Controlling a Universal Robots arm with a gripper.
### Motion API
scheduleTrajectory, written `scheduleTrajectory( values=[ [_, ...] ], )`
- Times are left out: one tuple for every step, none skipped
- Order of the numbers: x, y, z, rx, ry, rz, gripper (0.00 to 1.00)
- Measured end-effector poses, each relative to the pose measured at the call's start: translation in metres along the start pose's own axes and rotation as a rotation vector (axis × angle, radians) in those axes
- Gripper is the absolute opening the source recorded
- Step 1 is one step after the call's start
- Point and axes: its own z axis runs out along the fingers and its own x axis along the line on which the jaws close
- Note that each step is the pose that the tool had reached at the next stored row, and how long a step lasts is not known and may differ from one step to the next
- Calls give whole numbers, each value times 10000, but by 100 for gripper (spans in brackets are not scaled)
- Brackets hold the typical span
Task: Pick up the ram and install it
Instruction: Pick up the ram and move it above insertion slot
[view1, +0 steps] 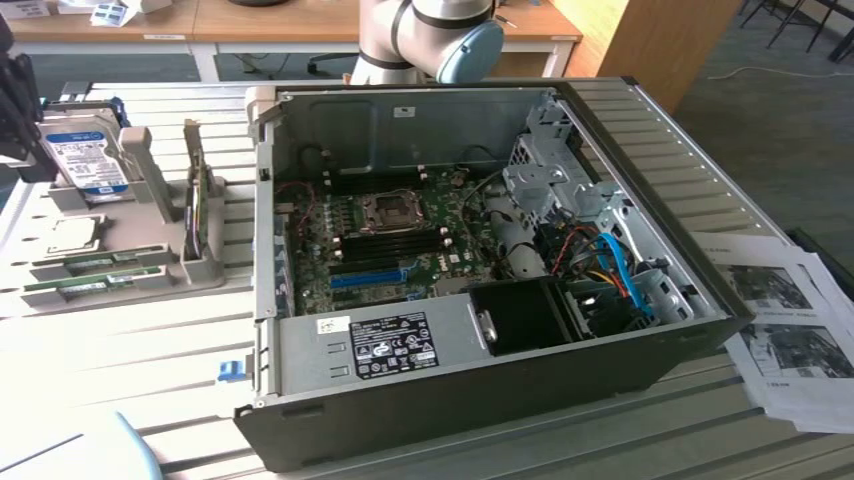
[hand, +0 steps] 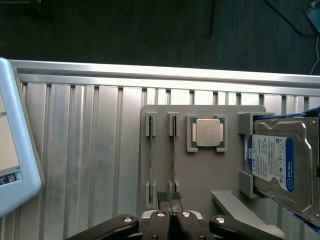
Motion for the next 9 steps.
scheduleTrajectory(
  values=[
    [0,0,5,0,0,0,9],
    [0,-1,10,0,0,-1,9],
    [0,0,16,0,0,0,9],
    [0,-1,22,0,-1,0,9],
    [1,-1,28,1,0,-1,9],
    [1,-1,34,0,0,-1,9],
    [1,-1,40,1,-1,-1,9],
    [1,-1,48,1,-1,0,9],
    [1,-1,54,0,0,0,9]
  ],
)
